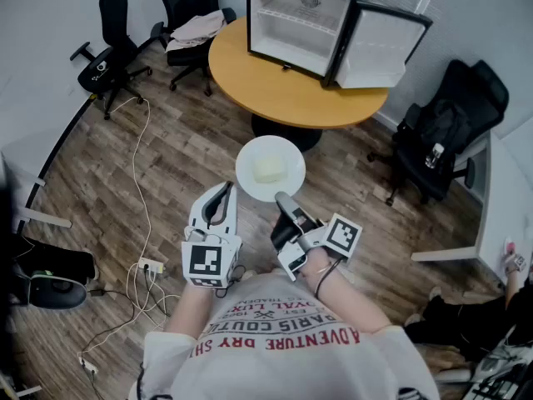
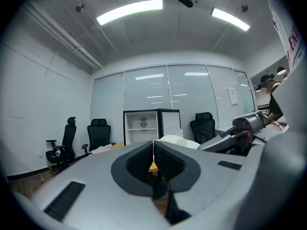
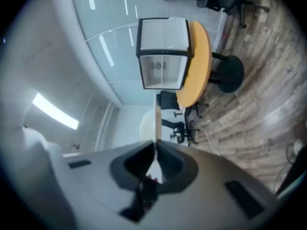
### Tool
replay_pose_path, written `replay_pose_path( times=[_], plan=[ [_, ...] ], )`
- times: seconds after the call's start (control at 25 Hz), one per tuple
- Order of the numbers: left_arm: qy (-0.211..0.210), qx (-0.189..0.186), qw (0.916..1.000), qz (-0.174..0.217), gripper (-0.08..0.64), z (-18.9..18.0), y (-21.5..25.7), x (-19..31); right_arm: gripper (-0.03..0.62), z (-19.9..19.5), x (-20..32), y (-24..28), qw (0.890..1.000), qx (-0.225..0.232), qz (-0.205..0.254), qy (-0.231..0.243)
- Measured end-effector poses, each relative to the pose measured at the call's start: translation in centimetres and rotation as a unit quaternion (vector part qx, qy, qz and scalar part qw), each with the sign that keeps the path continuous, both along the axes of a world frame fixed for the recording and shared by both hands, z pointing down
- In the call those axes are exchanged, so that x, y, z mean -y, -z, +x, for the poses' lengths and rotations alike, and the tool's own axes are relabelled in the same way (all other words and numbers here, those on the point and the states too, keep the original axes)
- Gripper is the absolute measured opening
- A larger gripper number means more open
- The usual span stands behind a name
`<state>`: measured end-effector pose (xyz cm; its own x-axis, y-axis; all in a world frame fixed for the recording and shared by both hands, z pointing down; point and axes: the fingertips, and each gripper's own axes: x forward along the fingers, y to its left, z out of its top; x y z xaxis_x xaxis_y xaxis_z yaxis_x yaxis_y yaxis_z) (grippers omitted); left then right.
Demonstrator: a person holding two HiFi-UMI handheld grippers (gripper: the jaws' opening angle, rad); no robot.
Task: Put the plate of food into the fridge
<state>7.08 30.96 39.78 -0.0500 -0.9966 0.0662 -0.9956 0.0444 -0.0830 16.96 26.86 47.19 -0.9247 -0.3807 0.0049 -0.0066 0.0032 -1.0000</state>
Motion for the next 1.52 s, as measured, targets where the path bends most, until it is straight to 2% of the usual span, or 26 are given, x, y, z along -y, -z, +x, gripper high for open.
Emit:
replay_pose_path(
  times=[0.44,0.76,1.12,1.24,1.52],
  plan=[
    [0.002,-0.012,0.9999,0.003,0.029,-0.6,-0.2,0.0,0.037,-0.8,-0.4,0.0,1.000,-0.021,0.011,0.009],
    [-0.002,-0.025,0.9997,-0.001,0.029,-3.2,-1.2,-1.7,0.037,-2.4,-1.3,-0.5,1.000,-0.028,0.010,-0.006],
    [0.002,-0.031,0.9995,-0.007,0.029,-7.9,-1.3,-2.4,0.037,-6.6,-1.5,-1.4,0.999,-0.048,0.009,-0.017],
    [0.004,-0.019,0.9997,-0.012,0.029,-8.6,-1.9,-1.7,0.037,-7.5,-0.4,-2.3,0.999,-0.050,-0.003,-0.013],
    [0.029,-0.046,0.9982,-0.026,0.029,-11.5,-3.8,3.1,0.037,-10.4,5.1,-3.1,0.999,-0.046,-0.008,0.017]
  ],
)
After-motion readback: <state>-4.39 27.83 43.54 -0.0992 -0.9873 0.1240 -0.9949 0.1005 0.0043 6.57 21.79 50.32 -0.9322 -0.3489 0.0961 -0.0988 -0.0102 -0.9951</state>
